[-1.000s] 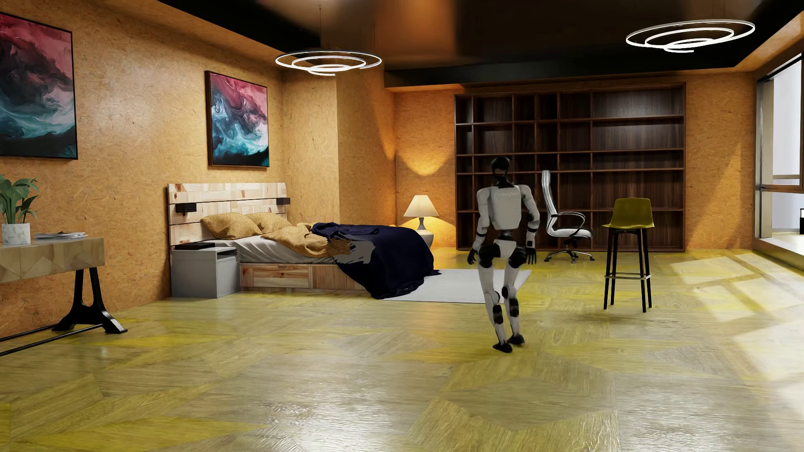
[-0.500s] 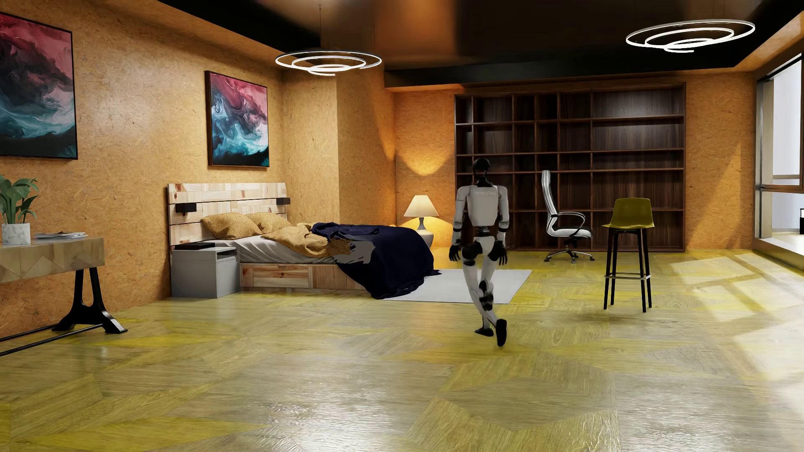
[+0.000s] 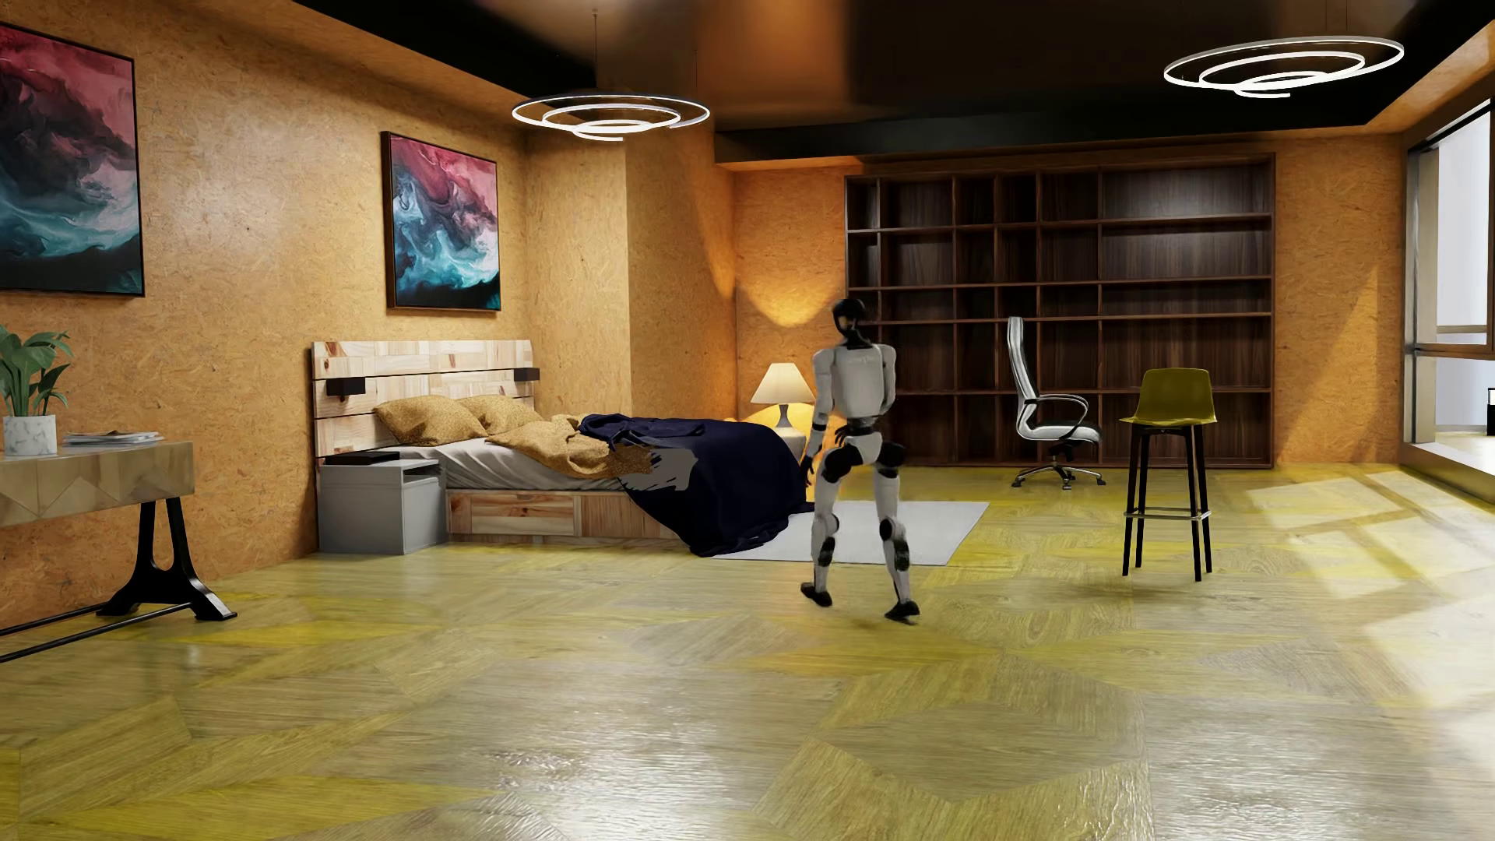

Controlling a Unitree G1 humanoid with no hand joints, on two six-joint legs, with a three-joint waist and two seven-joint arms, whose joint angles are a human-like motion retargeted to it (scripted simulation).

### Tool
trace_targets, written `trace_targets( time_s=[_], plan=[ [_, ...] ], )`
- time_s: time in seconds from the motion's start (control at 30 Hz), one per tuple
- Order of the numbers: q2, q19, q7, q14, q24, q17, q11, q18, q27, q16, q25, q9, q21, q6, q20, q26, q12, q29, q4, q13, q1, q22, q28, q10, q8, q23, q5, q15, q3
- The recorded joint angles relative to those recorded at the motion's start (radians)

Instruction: Head to the bed

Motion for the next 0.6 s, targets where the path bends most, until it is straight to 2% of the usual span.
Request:
trace_targets(
  time_s=[0.03,0.07,0.13,0.17,0.2,0.23,0.27,0.3,0.33,0.37,0.4,0.47,0.5,0.53,0.57,0.6],
  plan=[
    [0.035,-0.004,-0.008,0.072,0.005,-0.006,-0.004,0.066,0.0,-0.018,0.008,-0.006,0.017,-0.014,0.014,-0.004,0.002,-0.006,-0.017,0.02,-0.014,0.008,0.0,0.067,0.0,-0.015,-0.01,0.011,0.005],
    [0.062,-0.005,-0.007,0.121,0.013,-0.005,0.012,0.107,0.004,-0.034,0.013,-0.012,0.027,-0.032,0.028,-0.006,0.004,-0.033,-0.03,0.051,-0.009,0.015,0.002,0.133,-0.005,-0.01,-0.022,0.043,0.011],
    [0.069,-0.002,0.012,0.067,0.025,0.019,0.087,0.159,0.065,-0.069,0.0,-0.022,0.033,-0.076,0.069,0.001,0.004,-0.092,-0.06,0.116,0.009,0.018,0.011,0.219,-0.019,0.084,-0.059,0.184,0.029],
    [0.038,0.045,0.033,0.032,0.022,0.037,0.168,0.171,0.112,-0.092,-0.007,-0.023,0.044,-0.097,0.103,0.002,0.005,-0.077,-0.071,0.131,0.038,0.008,0.022,0.222,-0.013,0.167,-0.082,0.277,0.039],
    [-0.016,0.093,0.059,-0.001,0.013,0.047,0.283,0.178,0.145,-0.115,-0.021,-0.022,0.075,-0.116,0.137,-0.007,0.008,-0.014,-0.079,0.128,0.071,-0.008,0.033,0.215,-0.015,0.258,-0.11,0.376,0.05],
    [-0.086,0.202,0.091,-0.032,0.003,0.038,0.434,0.183,0.159,-0.137,-0.06,-0.018,0.13,-0.132,0.164,-0.012,-0.006,0.08,-0.086,0.121,0.105,-0.026,0.028,0.212,-0.027,0.324,-0.15,0.463,0.059],
    [-0.167,0.271,0.127,-0.064,0.001,0.012,0.591,0.189,0.161,-0.155,-0.114,-0.013,0.192,-0.148,0.175,-0.028,-0.016,0.149,-0.098,0.11,0.138,-0.039,0.025,0.213,-0.046,0.353,-0.203,0.525,0.064],
    [-0.246,0.292,0.159,-0.093,0.011,-0.018,0.731,0.196,0.174,-0.163,-0.152,-0.008,0.226,-0.163,0.173,-0.041,-0.032,0.154,-0.115,0.11,0.178,-0.043,0.024,0.21,-0.059,0.337,-0.255,0.533,0.066],
    [-0.325,0.292,0.187,-0.122,0.033,-0.047,0.84,0.205,0.202,-0.163,-0.151,-0.002,0.213,-0.178,0.159,-0.044,-0.057,0.109,-0.136,0.127,0.219,-0.034,0.026,0.21,-0.053,0.282,-0.286,0.506,0.063],
    [-0.396,0.277,0.207,-0.15,0.06,-0.066,0.907,0.213,0.226,-0.156,-0.112,0.003,0.168,-0.191,0.143,-0.058,-0.076,0.051,-0.158,0.159,0.261,0.004,0.044,0.212,-0.045,0.21,-0.308,0.468,0.057],
    [-0.458,0.26,0.219,-0.179,0.083,-0.088,0.932,0.219,0.22,-0.143,-0.045,0.008,0.112,-0.2,0.135,-0.067,-0.11,0.014,-0.177,0.199,0.305,0.066,0.054,0.216,-0.033,0.141,-0.323,0.389,0.048],
    [-0.56,0.185,0.23,-0.234,0.124,-0.11,0.864,0.226,0.175,-0.124,0.091,0.015,0.011,-0.21,0.12,-0.056,-0.176,0.02,-0.208,0.259,0.396,0.139,0.04,0.218,-0.005,0.046,-0.332,0.192,0.017],
    [-0.6,0.146,0.23,-0.253,0.139,-0.117,0.776,0.228,0.157,-0.115,0.134,0.017,-0.018,-0.21,0.113,-0.061,-0.199,0.028,-0.218,0.276,0.443,0.145,0.037,0.209,0.004,0.02,-0.324,0.147,-0.002],
    [-0.631,0.122,0.229,-0.267,0.148,-0.125,0.657,0.229,0.149,-0.105,0.147,0.017,-0.028,-0.208,0.103,-0.077,-0.217,0.025,-0.227,0.286,0.486,0.136,0.044,0.195,0.011,0.006,-0.31,0.12,-0.021],
    [-0.653,0.114,0.225,-0.276,0.152,-0.13,0.519,0.229,0.15,-0.095,0.137,0.015,-0.026,-0.204,0.092,-0.094,-0.238,0.018,-0.234,0.295,0.527,0.119,0.05,0.174,0.013,-0.002,-0.296,0.124,-0.039],
    [-0.67,0.109,0.219,-0.284,0.152,-0.13,0.371,0.227,0.154,-0.083,0.125,0.011,-0.025,-0.198,0.078,-0.113,-0.251,0.015,-0.242,0.305,0.568,0.1,0.057,0.148,0.007,-0.002,-0.285,0.18,-0.056]
  ],
)
